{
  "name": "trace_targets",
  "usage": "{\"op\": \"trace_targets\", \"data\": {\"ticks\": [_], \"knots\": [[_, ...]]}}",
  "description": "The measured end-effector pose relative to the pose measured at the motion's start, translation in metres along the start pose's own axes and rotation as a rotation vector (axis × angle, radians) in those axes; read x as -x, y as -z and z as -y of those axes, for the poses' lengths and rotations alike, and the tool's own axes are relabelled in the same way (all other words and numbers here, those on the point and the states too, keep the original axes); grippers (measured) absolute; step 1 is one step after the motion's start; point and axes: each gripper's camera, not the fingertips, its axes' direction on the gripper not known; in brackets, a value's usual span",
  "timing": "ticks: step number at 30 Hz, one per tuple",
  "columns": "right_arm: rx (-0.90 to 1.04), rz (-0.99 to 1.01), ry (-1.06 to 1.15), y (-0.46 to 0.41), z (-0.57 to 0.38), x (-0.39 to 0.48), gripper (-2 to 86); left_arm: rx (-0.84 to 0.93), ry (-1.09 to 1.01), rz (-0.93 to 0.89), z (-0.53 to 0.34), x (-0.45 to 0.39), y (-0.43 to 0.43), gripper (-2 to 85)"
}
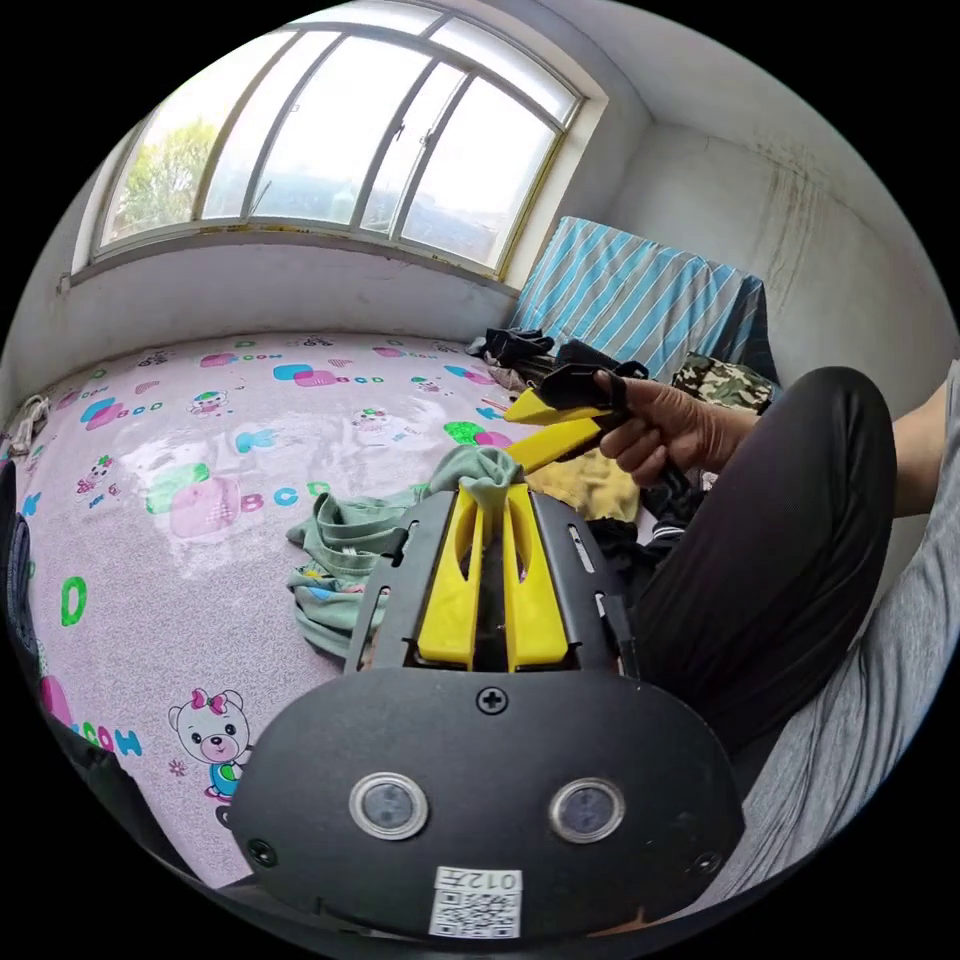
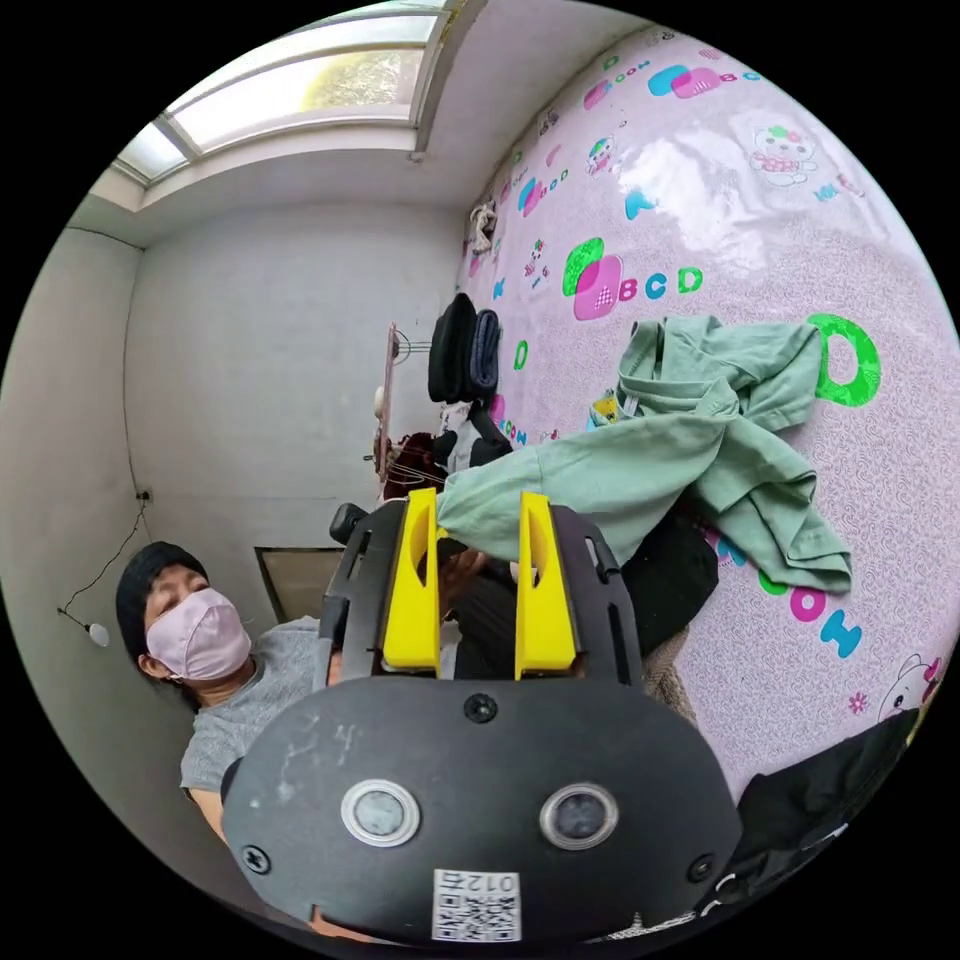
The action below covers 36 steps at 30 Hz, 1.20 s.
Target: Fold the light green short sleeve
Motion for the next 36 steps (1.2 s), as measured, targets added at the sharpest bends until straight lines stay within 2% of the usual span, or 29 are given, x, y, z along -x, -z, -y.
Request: {"op": "trace_targets", "data": {"ticks": [4, 8, 13, 16, 20, 24, 29, 33, 36], "knots": [[0.118, -0.022, -0.056, -0.011, 0.029, -0.025, 12.3, 0.05, -0.065, 0.007, -0.008, -0.034, -0.015, 4.5], [0.22, -0.073, -0.103, -0.022, 0.048, -0.054, 5.6, 0.121, -0.197, 0.078, -0.02, -0.08, -0.026, 4.8], [0.237, -0.233, -0.069, -0.021, 0.066, -0.072, 0.2, 0.134, -0.222, 0.001, -0.045, -0.088, -0.009, 4.4], [0.242, -0.342, -0.043, -0.021, 0.076, -0.081, -0.3, 0.12, -0.153, 0.08, -0.047, -0.05, 0.017, 4.3], [0.254, -0.323, -0.04, -0.035, 0.088, -0.102, -0.5, 0.213, -0.003, 0.221, -0.029, 0.037, 0.021, 5.2], [0.28, -0.309, -0.037, -0.055, 0.093, -0.117, -0.5, 0.285, 0.128, 0.163, -0.01, 0.107, -0.008, 7.4], [0.287, -0.285, -0.043, -0.088, 0.094, -0.135, -0.5, 0.331, 0.267, -0.001, 0.009, 0.137, -0.053, 9.7], [0.297, -0.262, -0.008, -0.116, 0.093, -0.135, -0.5, 0.491, 0.351, -0.048, 0.0, 0.14, -0.097, 6.3], [0.296, -0.294, 0.036, -0.137, 0.087, -0.129, -0.5, 0.506, 0.419, -0.023, -0.017, 0.141, -0.088, 3.0]]}}
